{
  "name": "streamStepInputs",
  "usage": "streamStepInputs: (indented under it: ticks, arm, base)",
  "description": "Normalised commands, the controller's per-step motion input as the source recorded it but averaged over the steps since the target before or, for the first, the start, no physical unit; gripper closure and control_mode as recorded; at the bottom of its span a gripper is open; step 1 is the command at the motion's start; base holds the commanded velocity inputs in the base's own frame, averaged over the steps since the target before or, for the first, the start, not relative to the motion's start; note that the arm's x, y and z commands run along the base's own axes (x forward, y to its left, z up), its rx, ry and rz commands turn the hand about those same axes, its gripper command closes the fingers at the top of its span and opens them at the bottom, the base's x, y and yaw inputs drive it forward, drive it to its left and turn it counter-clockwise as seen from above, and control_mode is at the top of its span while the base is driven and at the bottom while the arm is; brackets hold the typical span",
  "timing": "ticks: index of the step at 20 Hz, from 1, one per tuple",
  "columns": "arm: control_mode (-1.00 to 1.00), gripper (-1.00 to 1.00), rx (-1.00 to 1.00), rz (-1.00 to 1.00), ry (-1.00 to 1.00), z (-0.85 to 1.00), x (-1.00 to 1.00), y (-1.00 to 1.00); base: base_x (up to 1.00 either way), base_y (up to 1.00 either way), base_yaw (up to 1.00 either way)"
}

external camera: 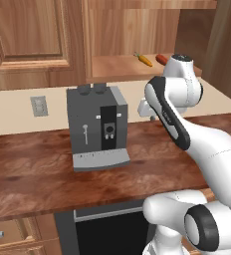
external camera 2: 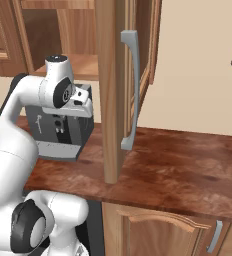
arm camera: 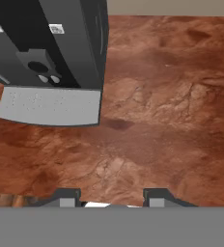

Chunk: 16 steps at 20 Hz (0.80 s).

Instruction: Pick the carrots from the cabinet and place them in one bowl. Pick the tangerine from the sink and place it in the other bowl.

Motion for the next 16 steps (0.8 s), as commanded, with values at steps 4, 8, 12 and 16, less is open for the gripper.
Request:
streamStepInputs:
  ticks: [4,8,12,16]
  arm:
    - [-1.00,-1.00,0.00,0.00,-0.01,0.00,-0.02,0.00]
    - [-1.00,-1.00,0.00,0.00,0.00,-0.03,-0.01,0.00]
    - [-1.00,-1.00,0.00,0.00,-0.03,0.03,-0.05,-0.01]
    - [-1.00,-1.00,0.00,0.00,-0.11,0.15,-0.09,-0.04]
  base:
    - [0.00,0.00,0.00]
    - [0.00,0.00,0.00]
    - [0.00,0.00,0.00]
    - [0.00,0.00,0.00]
